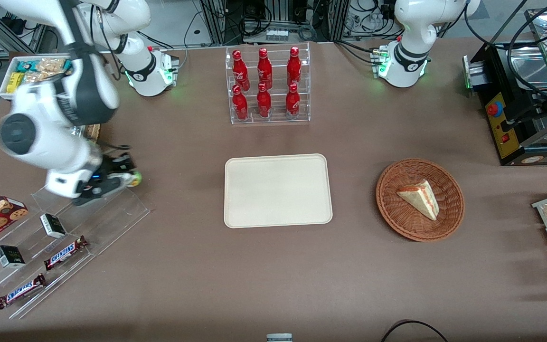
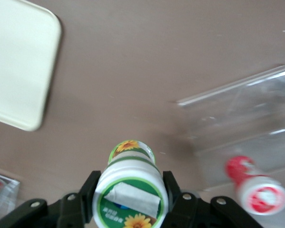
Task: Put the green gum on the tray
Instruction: 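Carry the held gum container over the cream tray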
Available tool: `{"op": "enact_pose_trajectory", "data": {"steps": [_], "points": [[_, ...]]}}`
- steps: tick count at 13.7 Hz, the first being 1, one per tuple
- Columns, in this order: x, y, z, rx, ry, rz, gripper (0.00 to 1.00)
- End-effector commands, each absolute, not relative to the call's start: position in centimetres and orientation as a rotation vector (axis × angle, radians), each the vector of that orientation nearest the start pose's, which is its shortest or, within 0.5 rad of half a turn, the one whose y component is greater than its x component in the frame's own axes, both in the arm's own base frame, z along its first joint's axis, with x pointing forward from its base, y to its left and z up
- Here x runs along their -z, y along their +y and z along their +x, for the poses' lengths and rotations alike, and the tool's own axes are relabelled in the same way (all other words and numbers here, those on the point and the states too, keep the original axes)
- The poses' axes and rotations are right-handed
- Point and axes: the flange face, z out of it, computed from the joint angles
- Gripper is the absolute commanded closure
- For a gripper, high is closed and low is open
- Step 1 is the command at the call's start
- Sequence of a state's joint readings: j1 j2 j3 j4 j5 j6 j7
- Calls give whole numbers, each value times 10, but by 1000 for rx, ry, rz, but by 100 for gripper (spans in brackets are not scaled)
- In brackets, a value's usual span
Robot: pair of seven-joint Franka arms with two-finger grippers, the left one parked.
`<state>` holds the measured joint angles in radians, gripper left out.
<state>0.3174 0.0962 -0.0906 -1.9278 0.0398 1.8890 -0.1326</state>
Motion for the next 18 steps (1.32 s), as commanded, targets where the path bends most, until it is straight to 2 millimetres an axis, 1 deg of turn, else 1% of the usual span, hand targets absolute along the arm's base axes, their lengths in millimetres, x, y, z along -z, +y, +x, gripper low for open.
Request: {"op": "enact_pose_trajectory", "data": {"steps": [1,3,5,6,8,10,12,14,15,18], "points": [[-419,192,546,-172,-340,-3096,100],[-409,244,536,-137,-203,-3120,100],[-398,297,532,-106,-77,-3130,100],[-391,321,532,-100,-15,-3129,100],[-383,363,533,-80,120,-3117,100],[-368,397,534,-56,210,-3083,100],[-346,425,531,-16,283,-3065,100],[-331,447,530,-6,320,-3062,100],[-322,453,532,-7,322,-3066,100],[-295,486,527,24,328,-3073,100]]}}
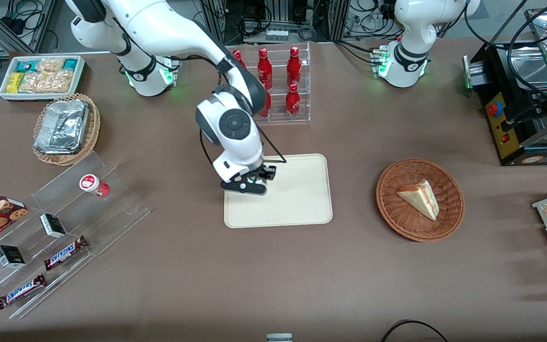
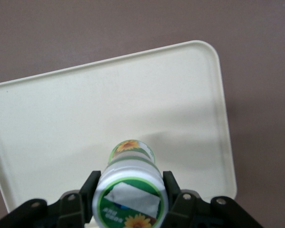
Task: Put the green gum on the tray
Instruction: 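Carry the held gum container over the cream tray, then lower the gum container onto the tray and open the right gripper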
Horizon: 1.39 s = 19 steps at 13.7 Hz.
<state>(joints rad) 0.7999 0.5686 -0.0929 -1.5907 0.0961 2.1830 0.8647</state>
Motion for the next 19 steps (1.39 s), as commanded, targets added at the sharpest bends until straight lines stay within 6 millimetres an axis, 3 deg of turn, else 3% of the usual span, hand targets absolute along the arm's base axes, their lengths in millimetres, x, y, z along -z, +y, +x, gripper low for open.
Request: {"op": "enact_pose_trajectory", "data": {"steps": [1,6,11,12,13,14,19], "points": [[-288,490,528,22,330,-3078,100],[-256,506,522,20,311,-3107,100],[-232,506,524,61,300,-3119,100],[-230,505,524,71,307,-3128,85],[-227,505,524,77,307,-3138,38],[-227,506,524,83,311,-3136,0],[-230,508,523,124,273,-3147,0]]}}
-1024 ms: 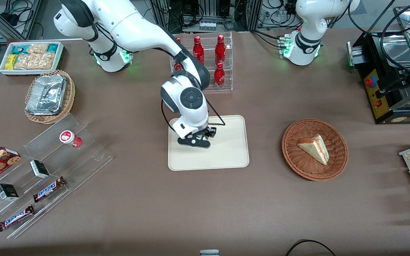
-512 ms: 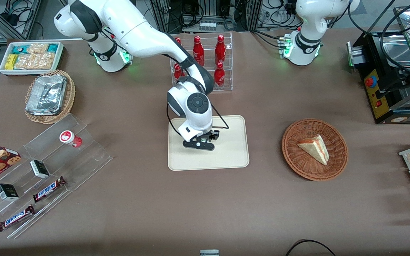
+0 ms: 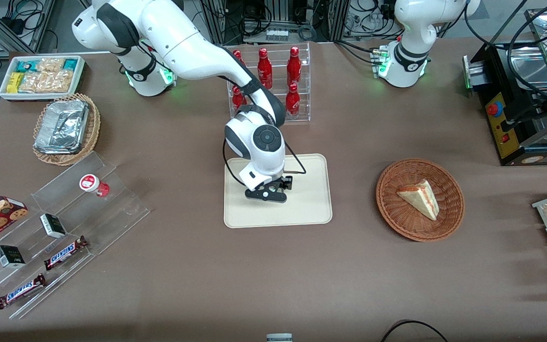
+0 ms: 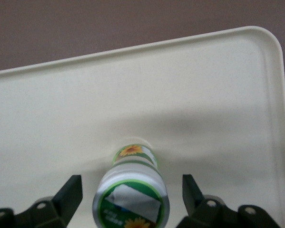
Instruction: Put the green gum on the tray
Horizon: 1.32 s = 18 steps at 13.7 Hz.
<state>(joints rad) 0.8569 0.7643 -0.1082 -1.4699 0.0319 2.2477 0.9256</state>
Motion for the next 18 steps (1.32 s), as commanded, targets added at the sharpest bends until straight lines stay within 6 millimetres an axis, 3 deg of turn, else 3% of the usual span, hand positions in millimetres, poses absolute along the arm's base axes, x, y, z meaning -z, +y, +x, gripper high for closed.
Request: {"op": "enact_pose_trajectory", "data": {"steps": [1,5,8,11,15,18], "points": [[-232,509,522,127,264,-3147,0],[-250,504,524,146,197,-3171,0],[-304,486,526,85,95,-3214,0],[-357,446,540,-18,-59,-3238,0],[-409,398,551,-135,-197,-3220,0],[-445,343,567,-159,-353,-3187,0]]}}
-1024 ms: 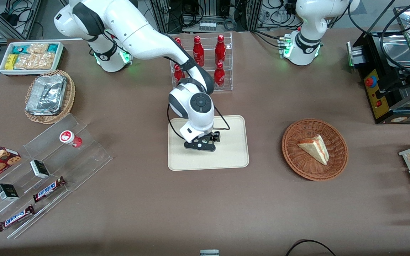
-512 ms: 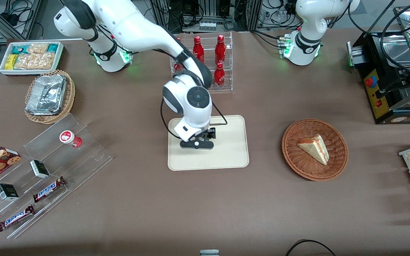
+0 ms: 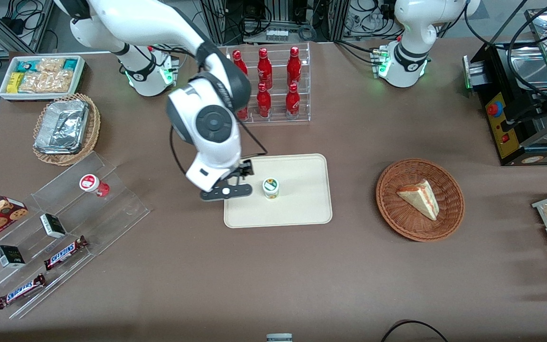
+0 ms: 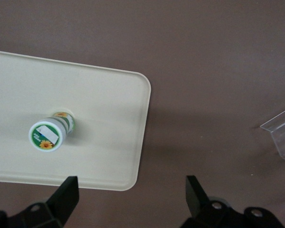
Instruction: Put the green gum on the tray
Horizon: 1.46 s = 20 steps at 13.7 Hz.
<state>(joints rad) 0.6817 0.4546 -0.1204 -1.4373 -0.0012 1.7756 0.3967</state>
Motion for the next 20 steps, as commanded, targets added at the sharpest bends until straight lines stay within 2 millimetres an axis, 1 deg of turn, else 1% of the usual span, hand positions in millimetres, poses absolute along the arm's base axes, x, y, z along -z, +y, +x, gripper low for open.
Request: {"op": "enact_pose_trajectory", "data": {"steps": [1,2,3,4,5,6,7,8,9,11,13,14,16,18,20], "points": [[-455,327,570,-157,-361,-3180,0],[-463,308,576,-176,-349,-3176,0],[-472,285,582,-193,-299,-3136,0],[-474,264,582,-225,-231,-3081,0],[-480,235,586,-229,-170,-3058,0],[-488,210,588,-221,-163,-3051,0],[-496,186,586,-206,-175,-3049,0],[-500,157,587,-195,-148,-3044,0],[-509,129,587,-180,-91,-3039,0],[-522,85,583,-178,6,-3031,0],[-535,58,571,-154,50,-3023,0],[-545,42,569,-126,52,-3034,0],[-560,18,561,-101,-49,-3112,0],[-574,-4,549,-122,-28,-3126,0],[-584,-18,537,-165,-53,-3126,0]]}}
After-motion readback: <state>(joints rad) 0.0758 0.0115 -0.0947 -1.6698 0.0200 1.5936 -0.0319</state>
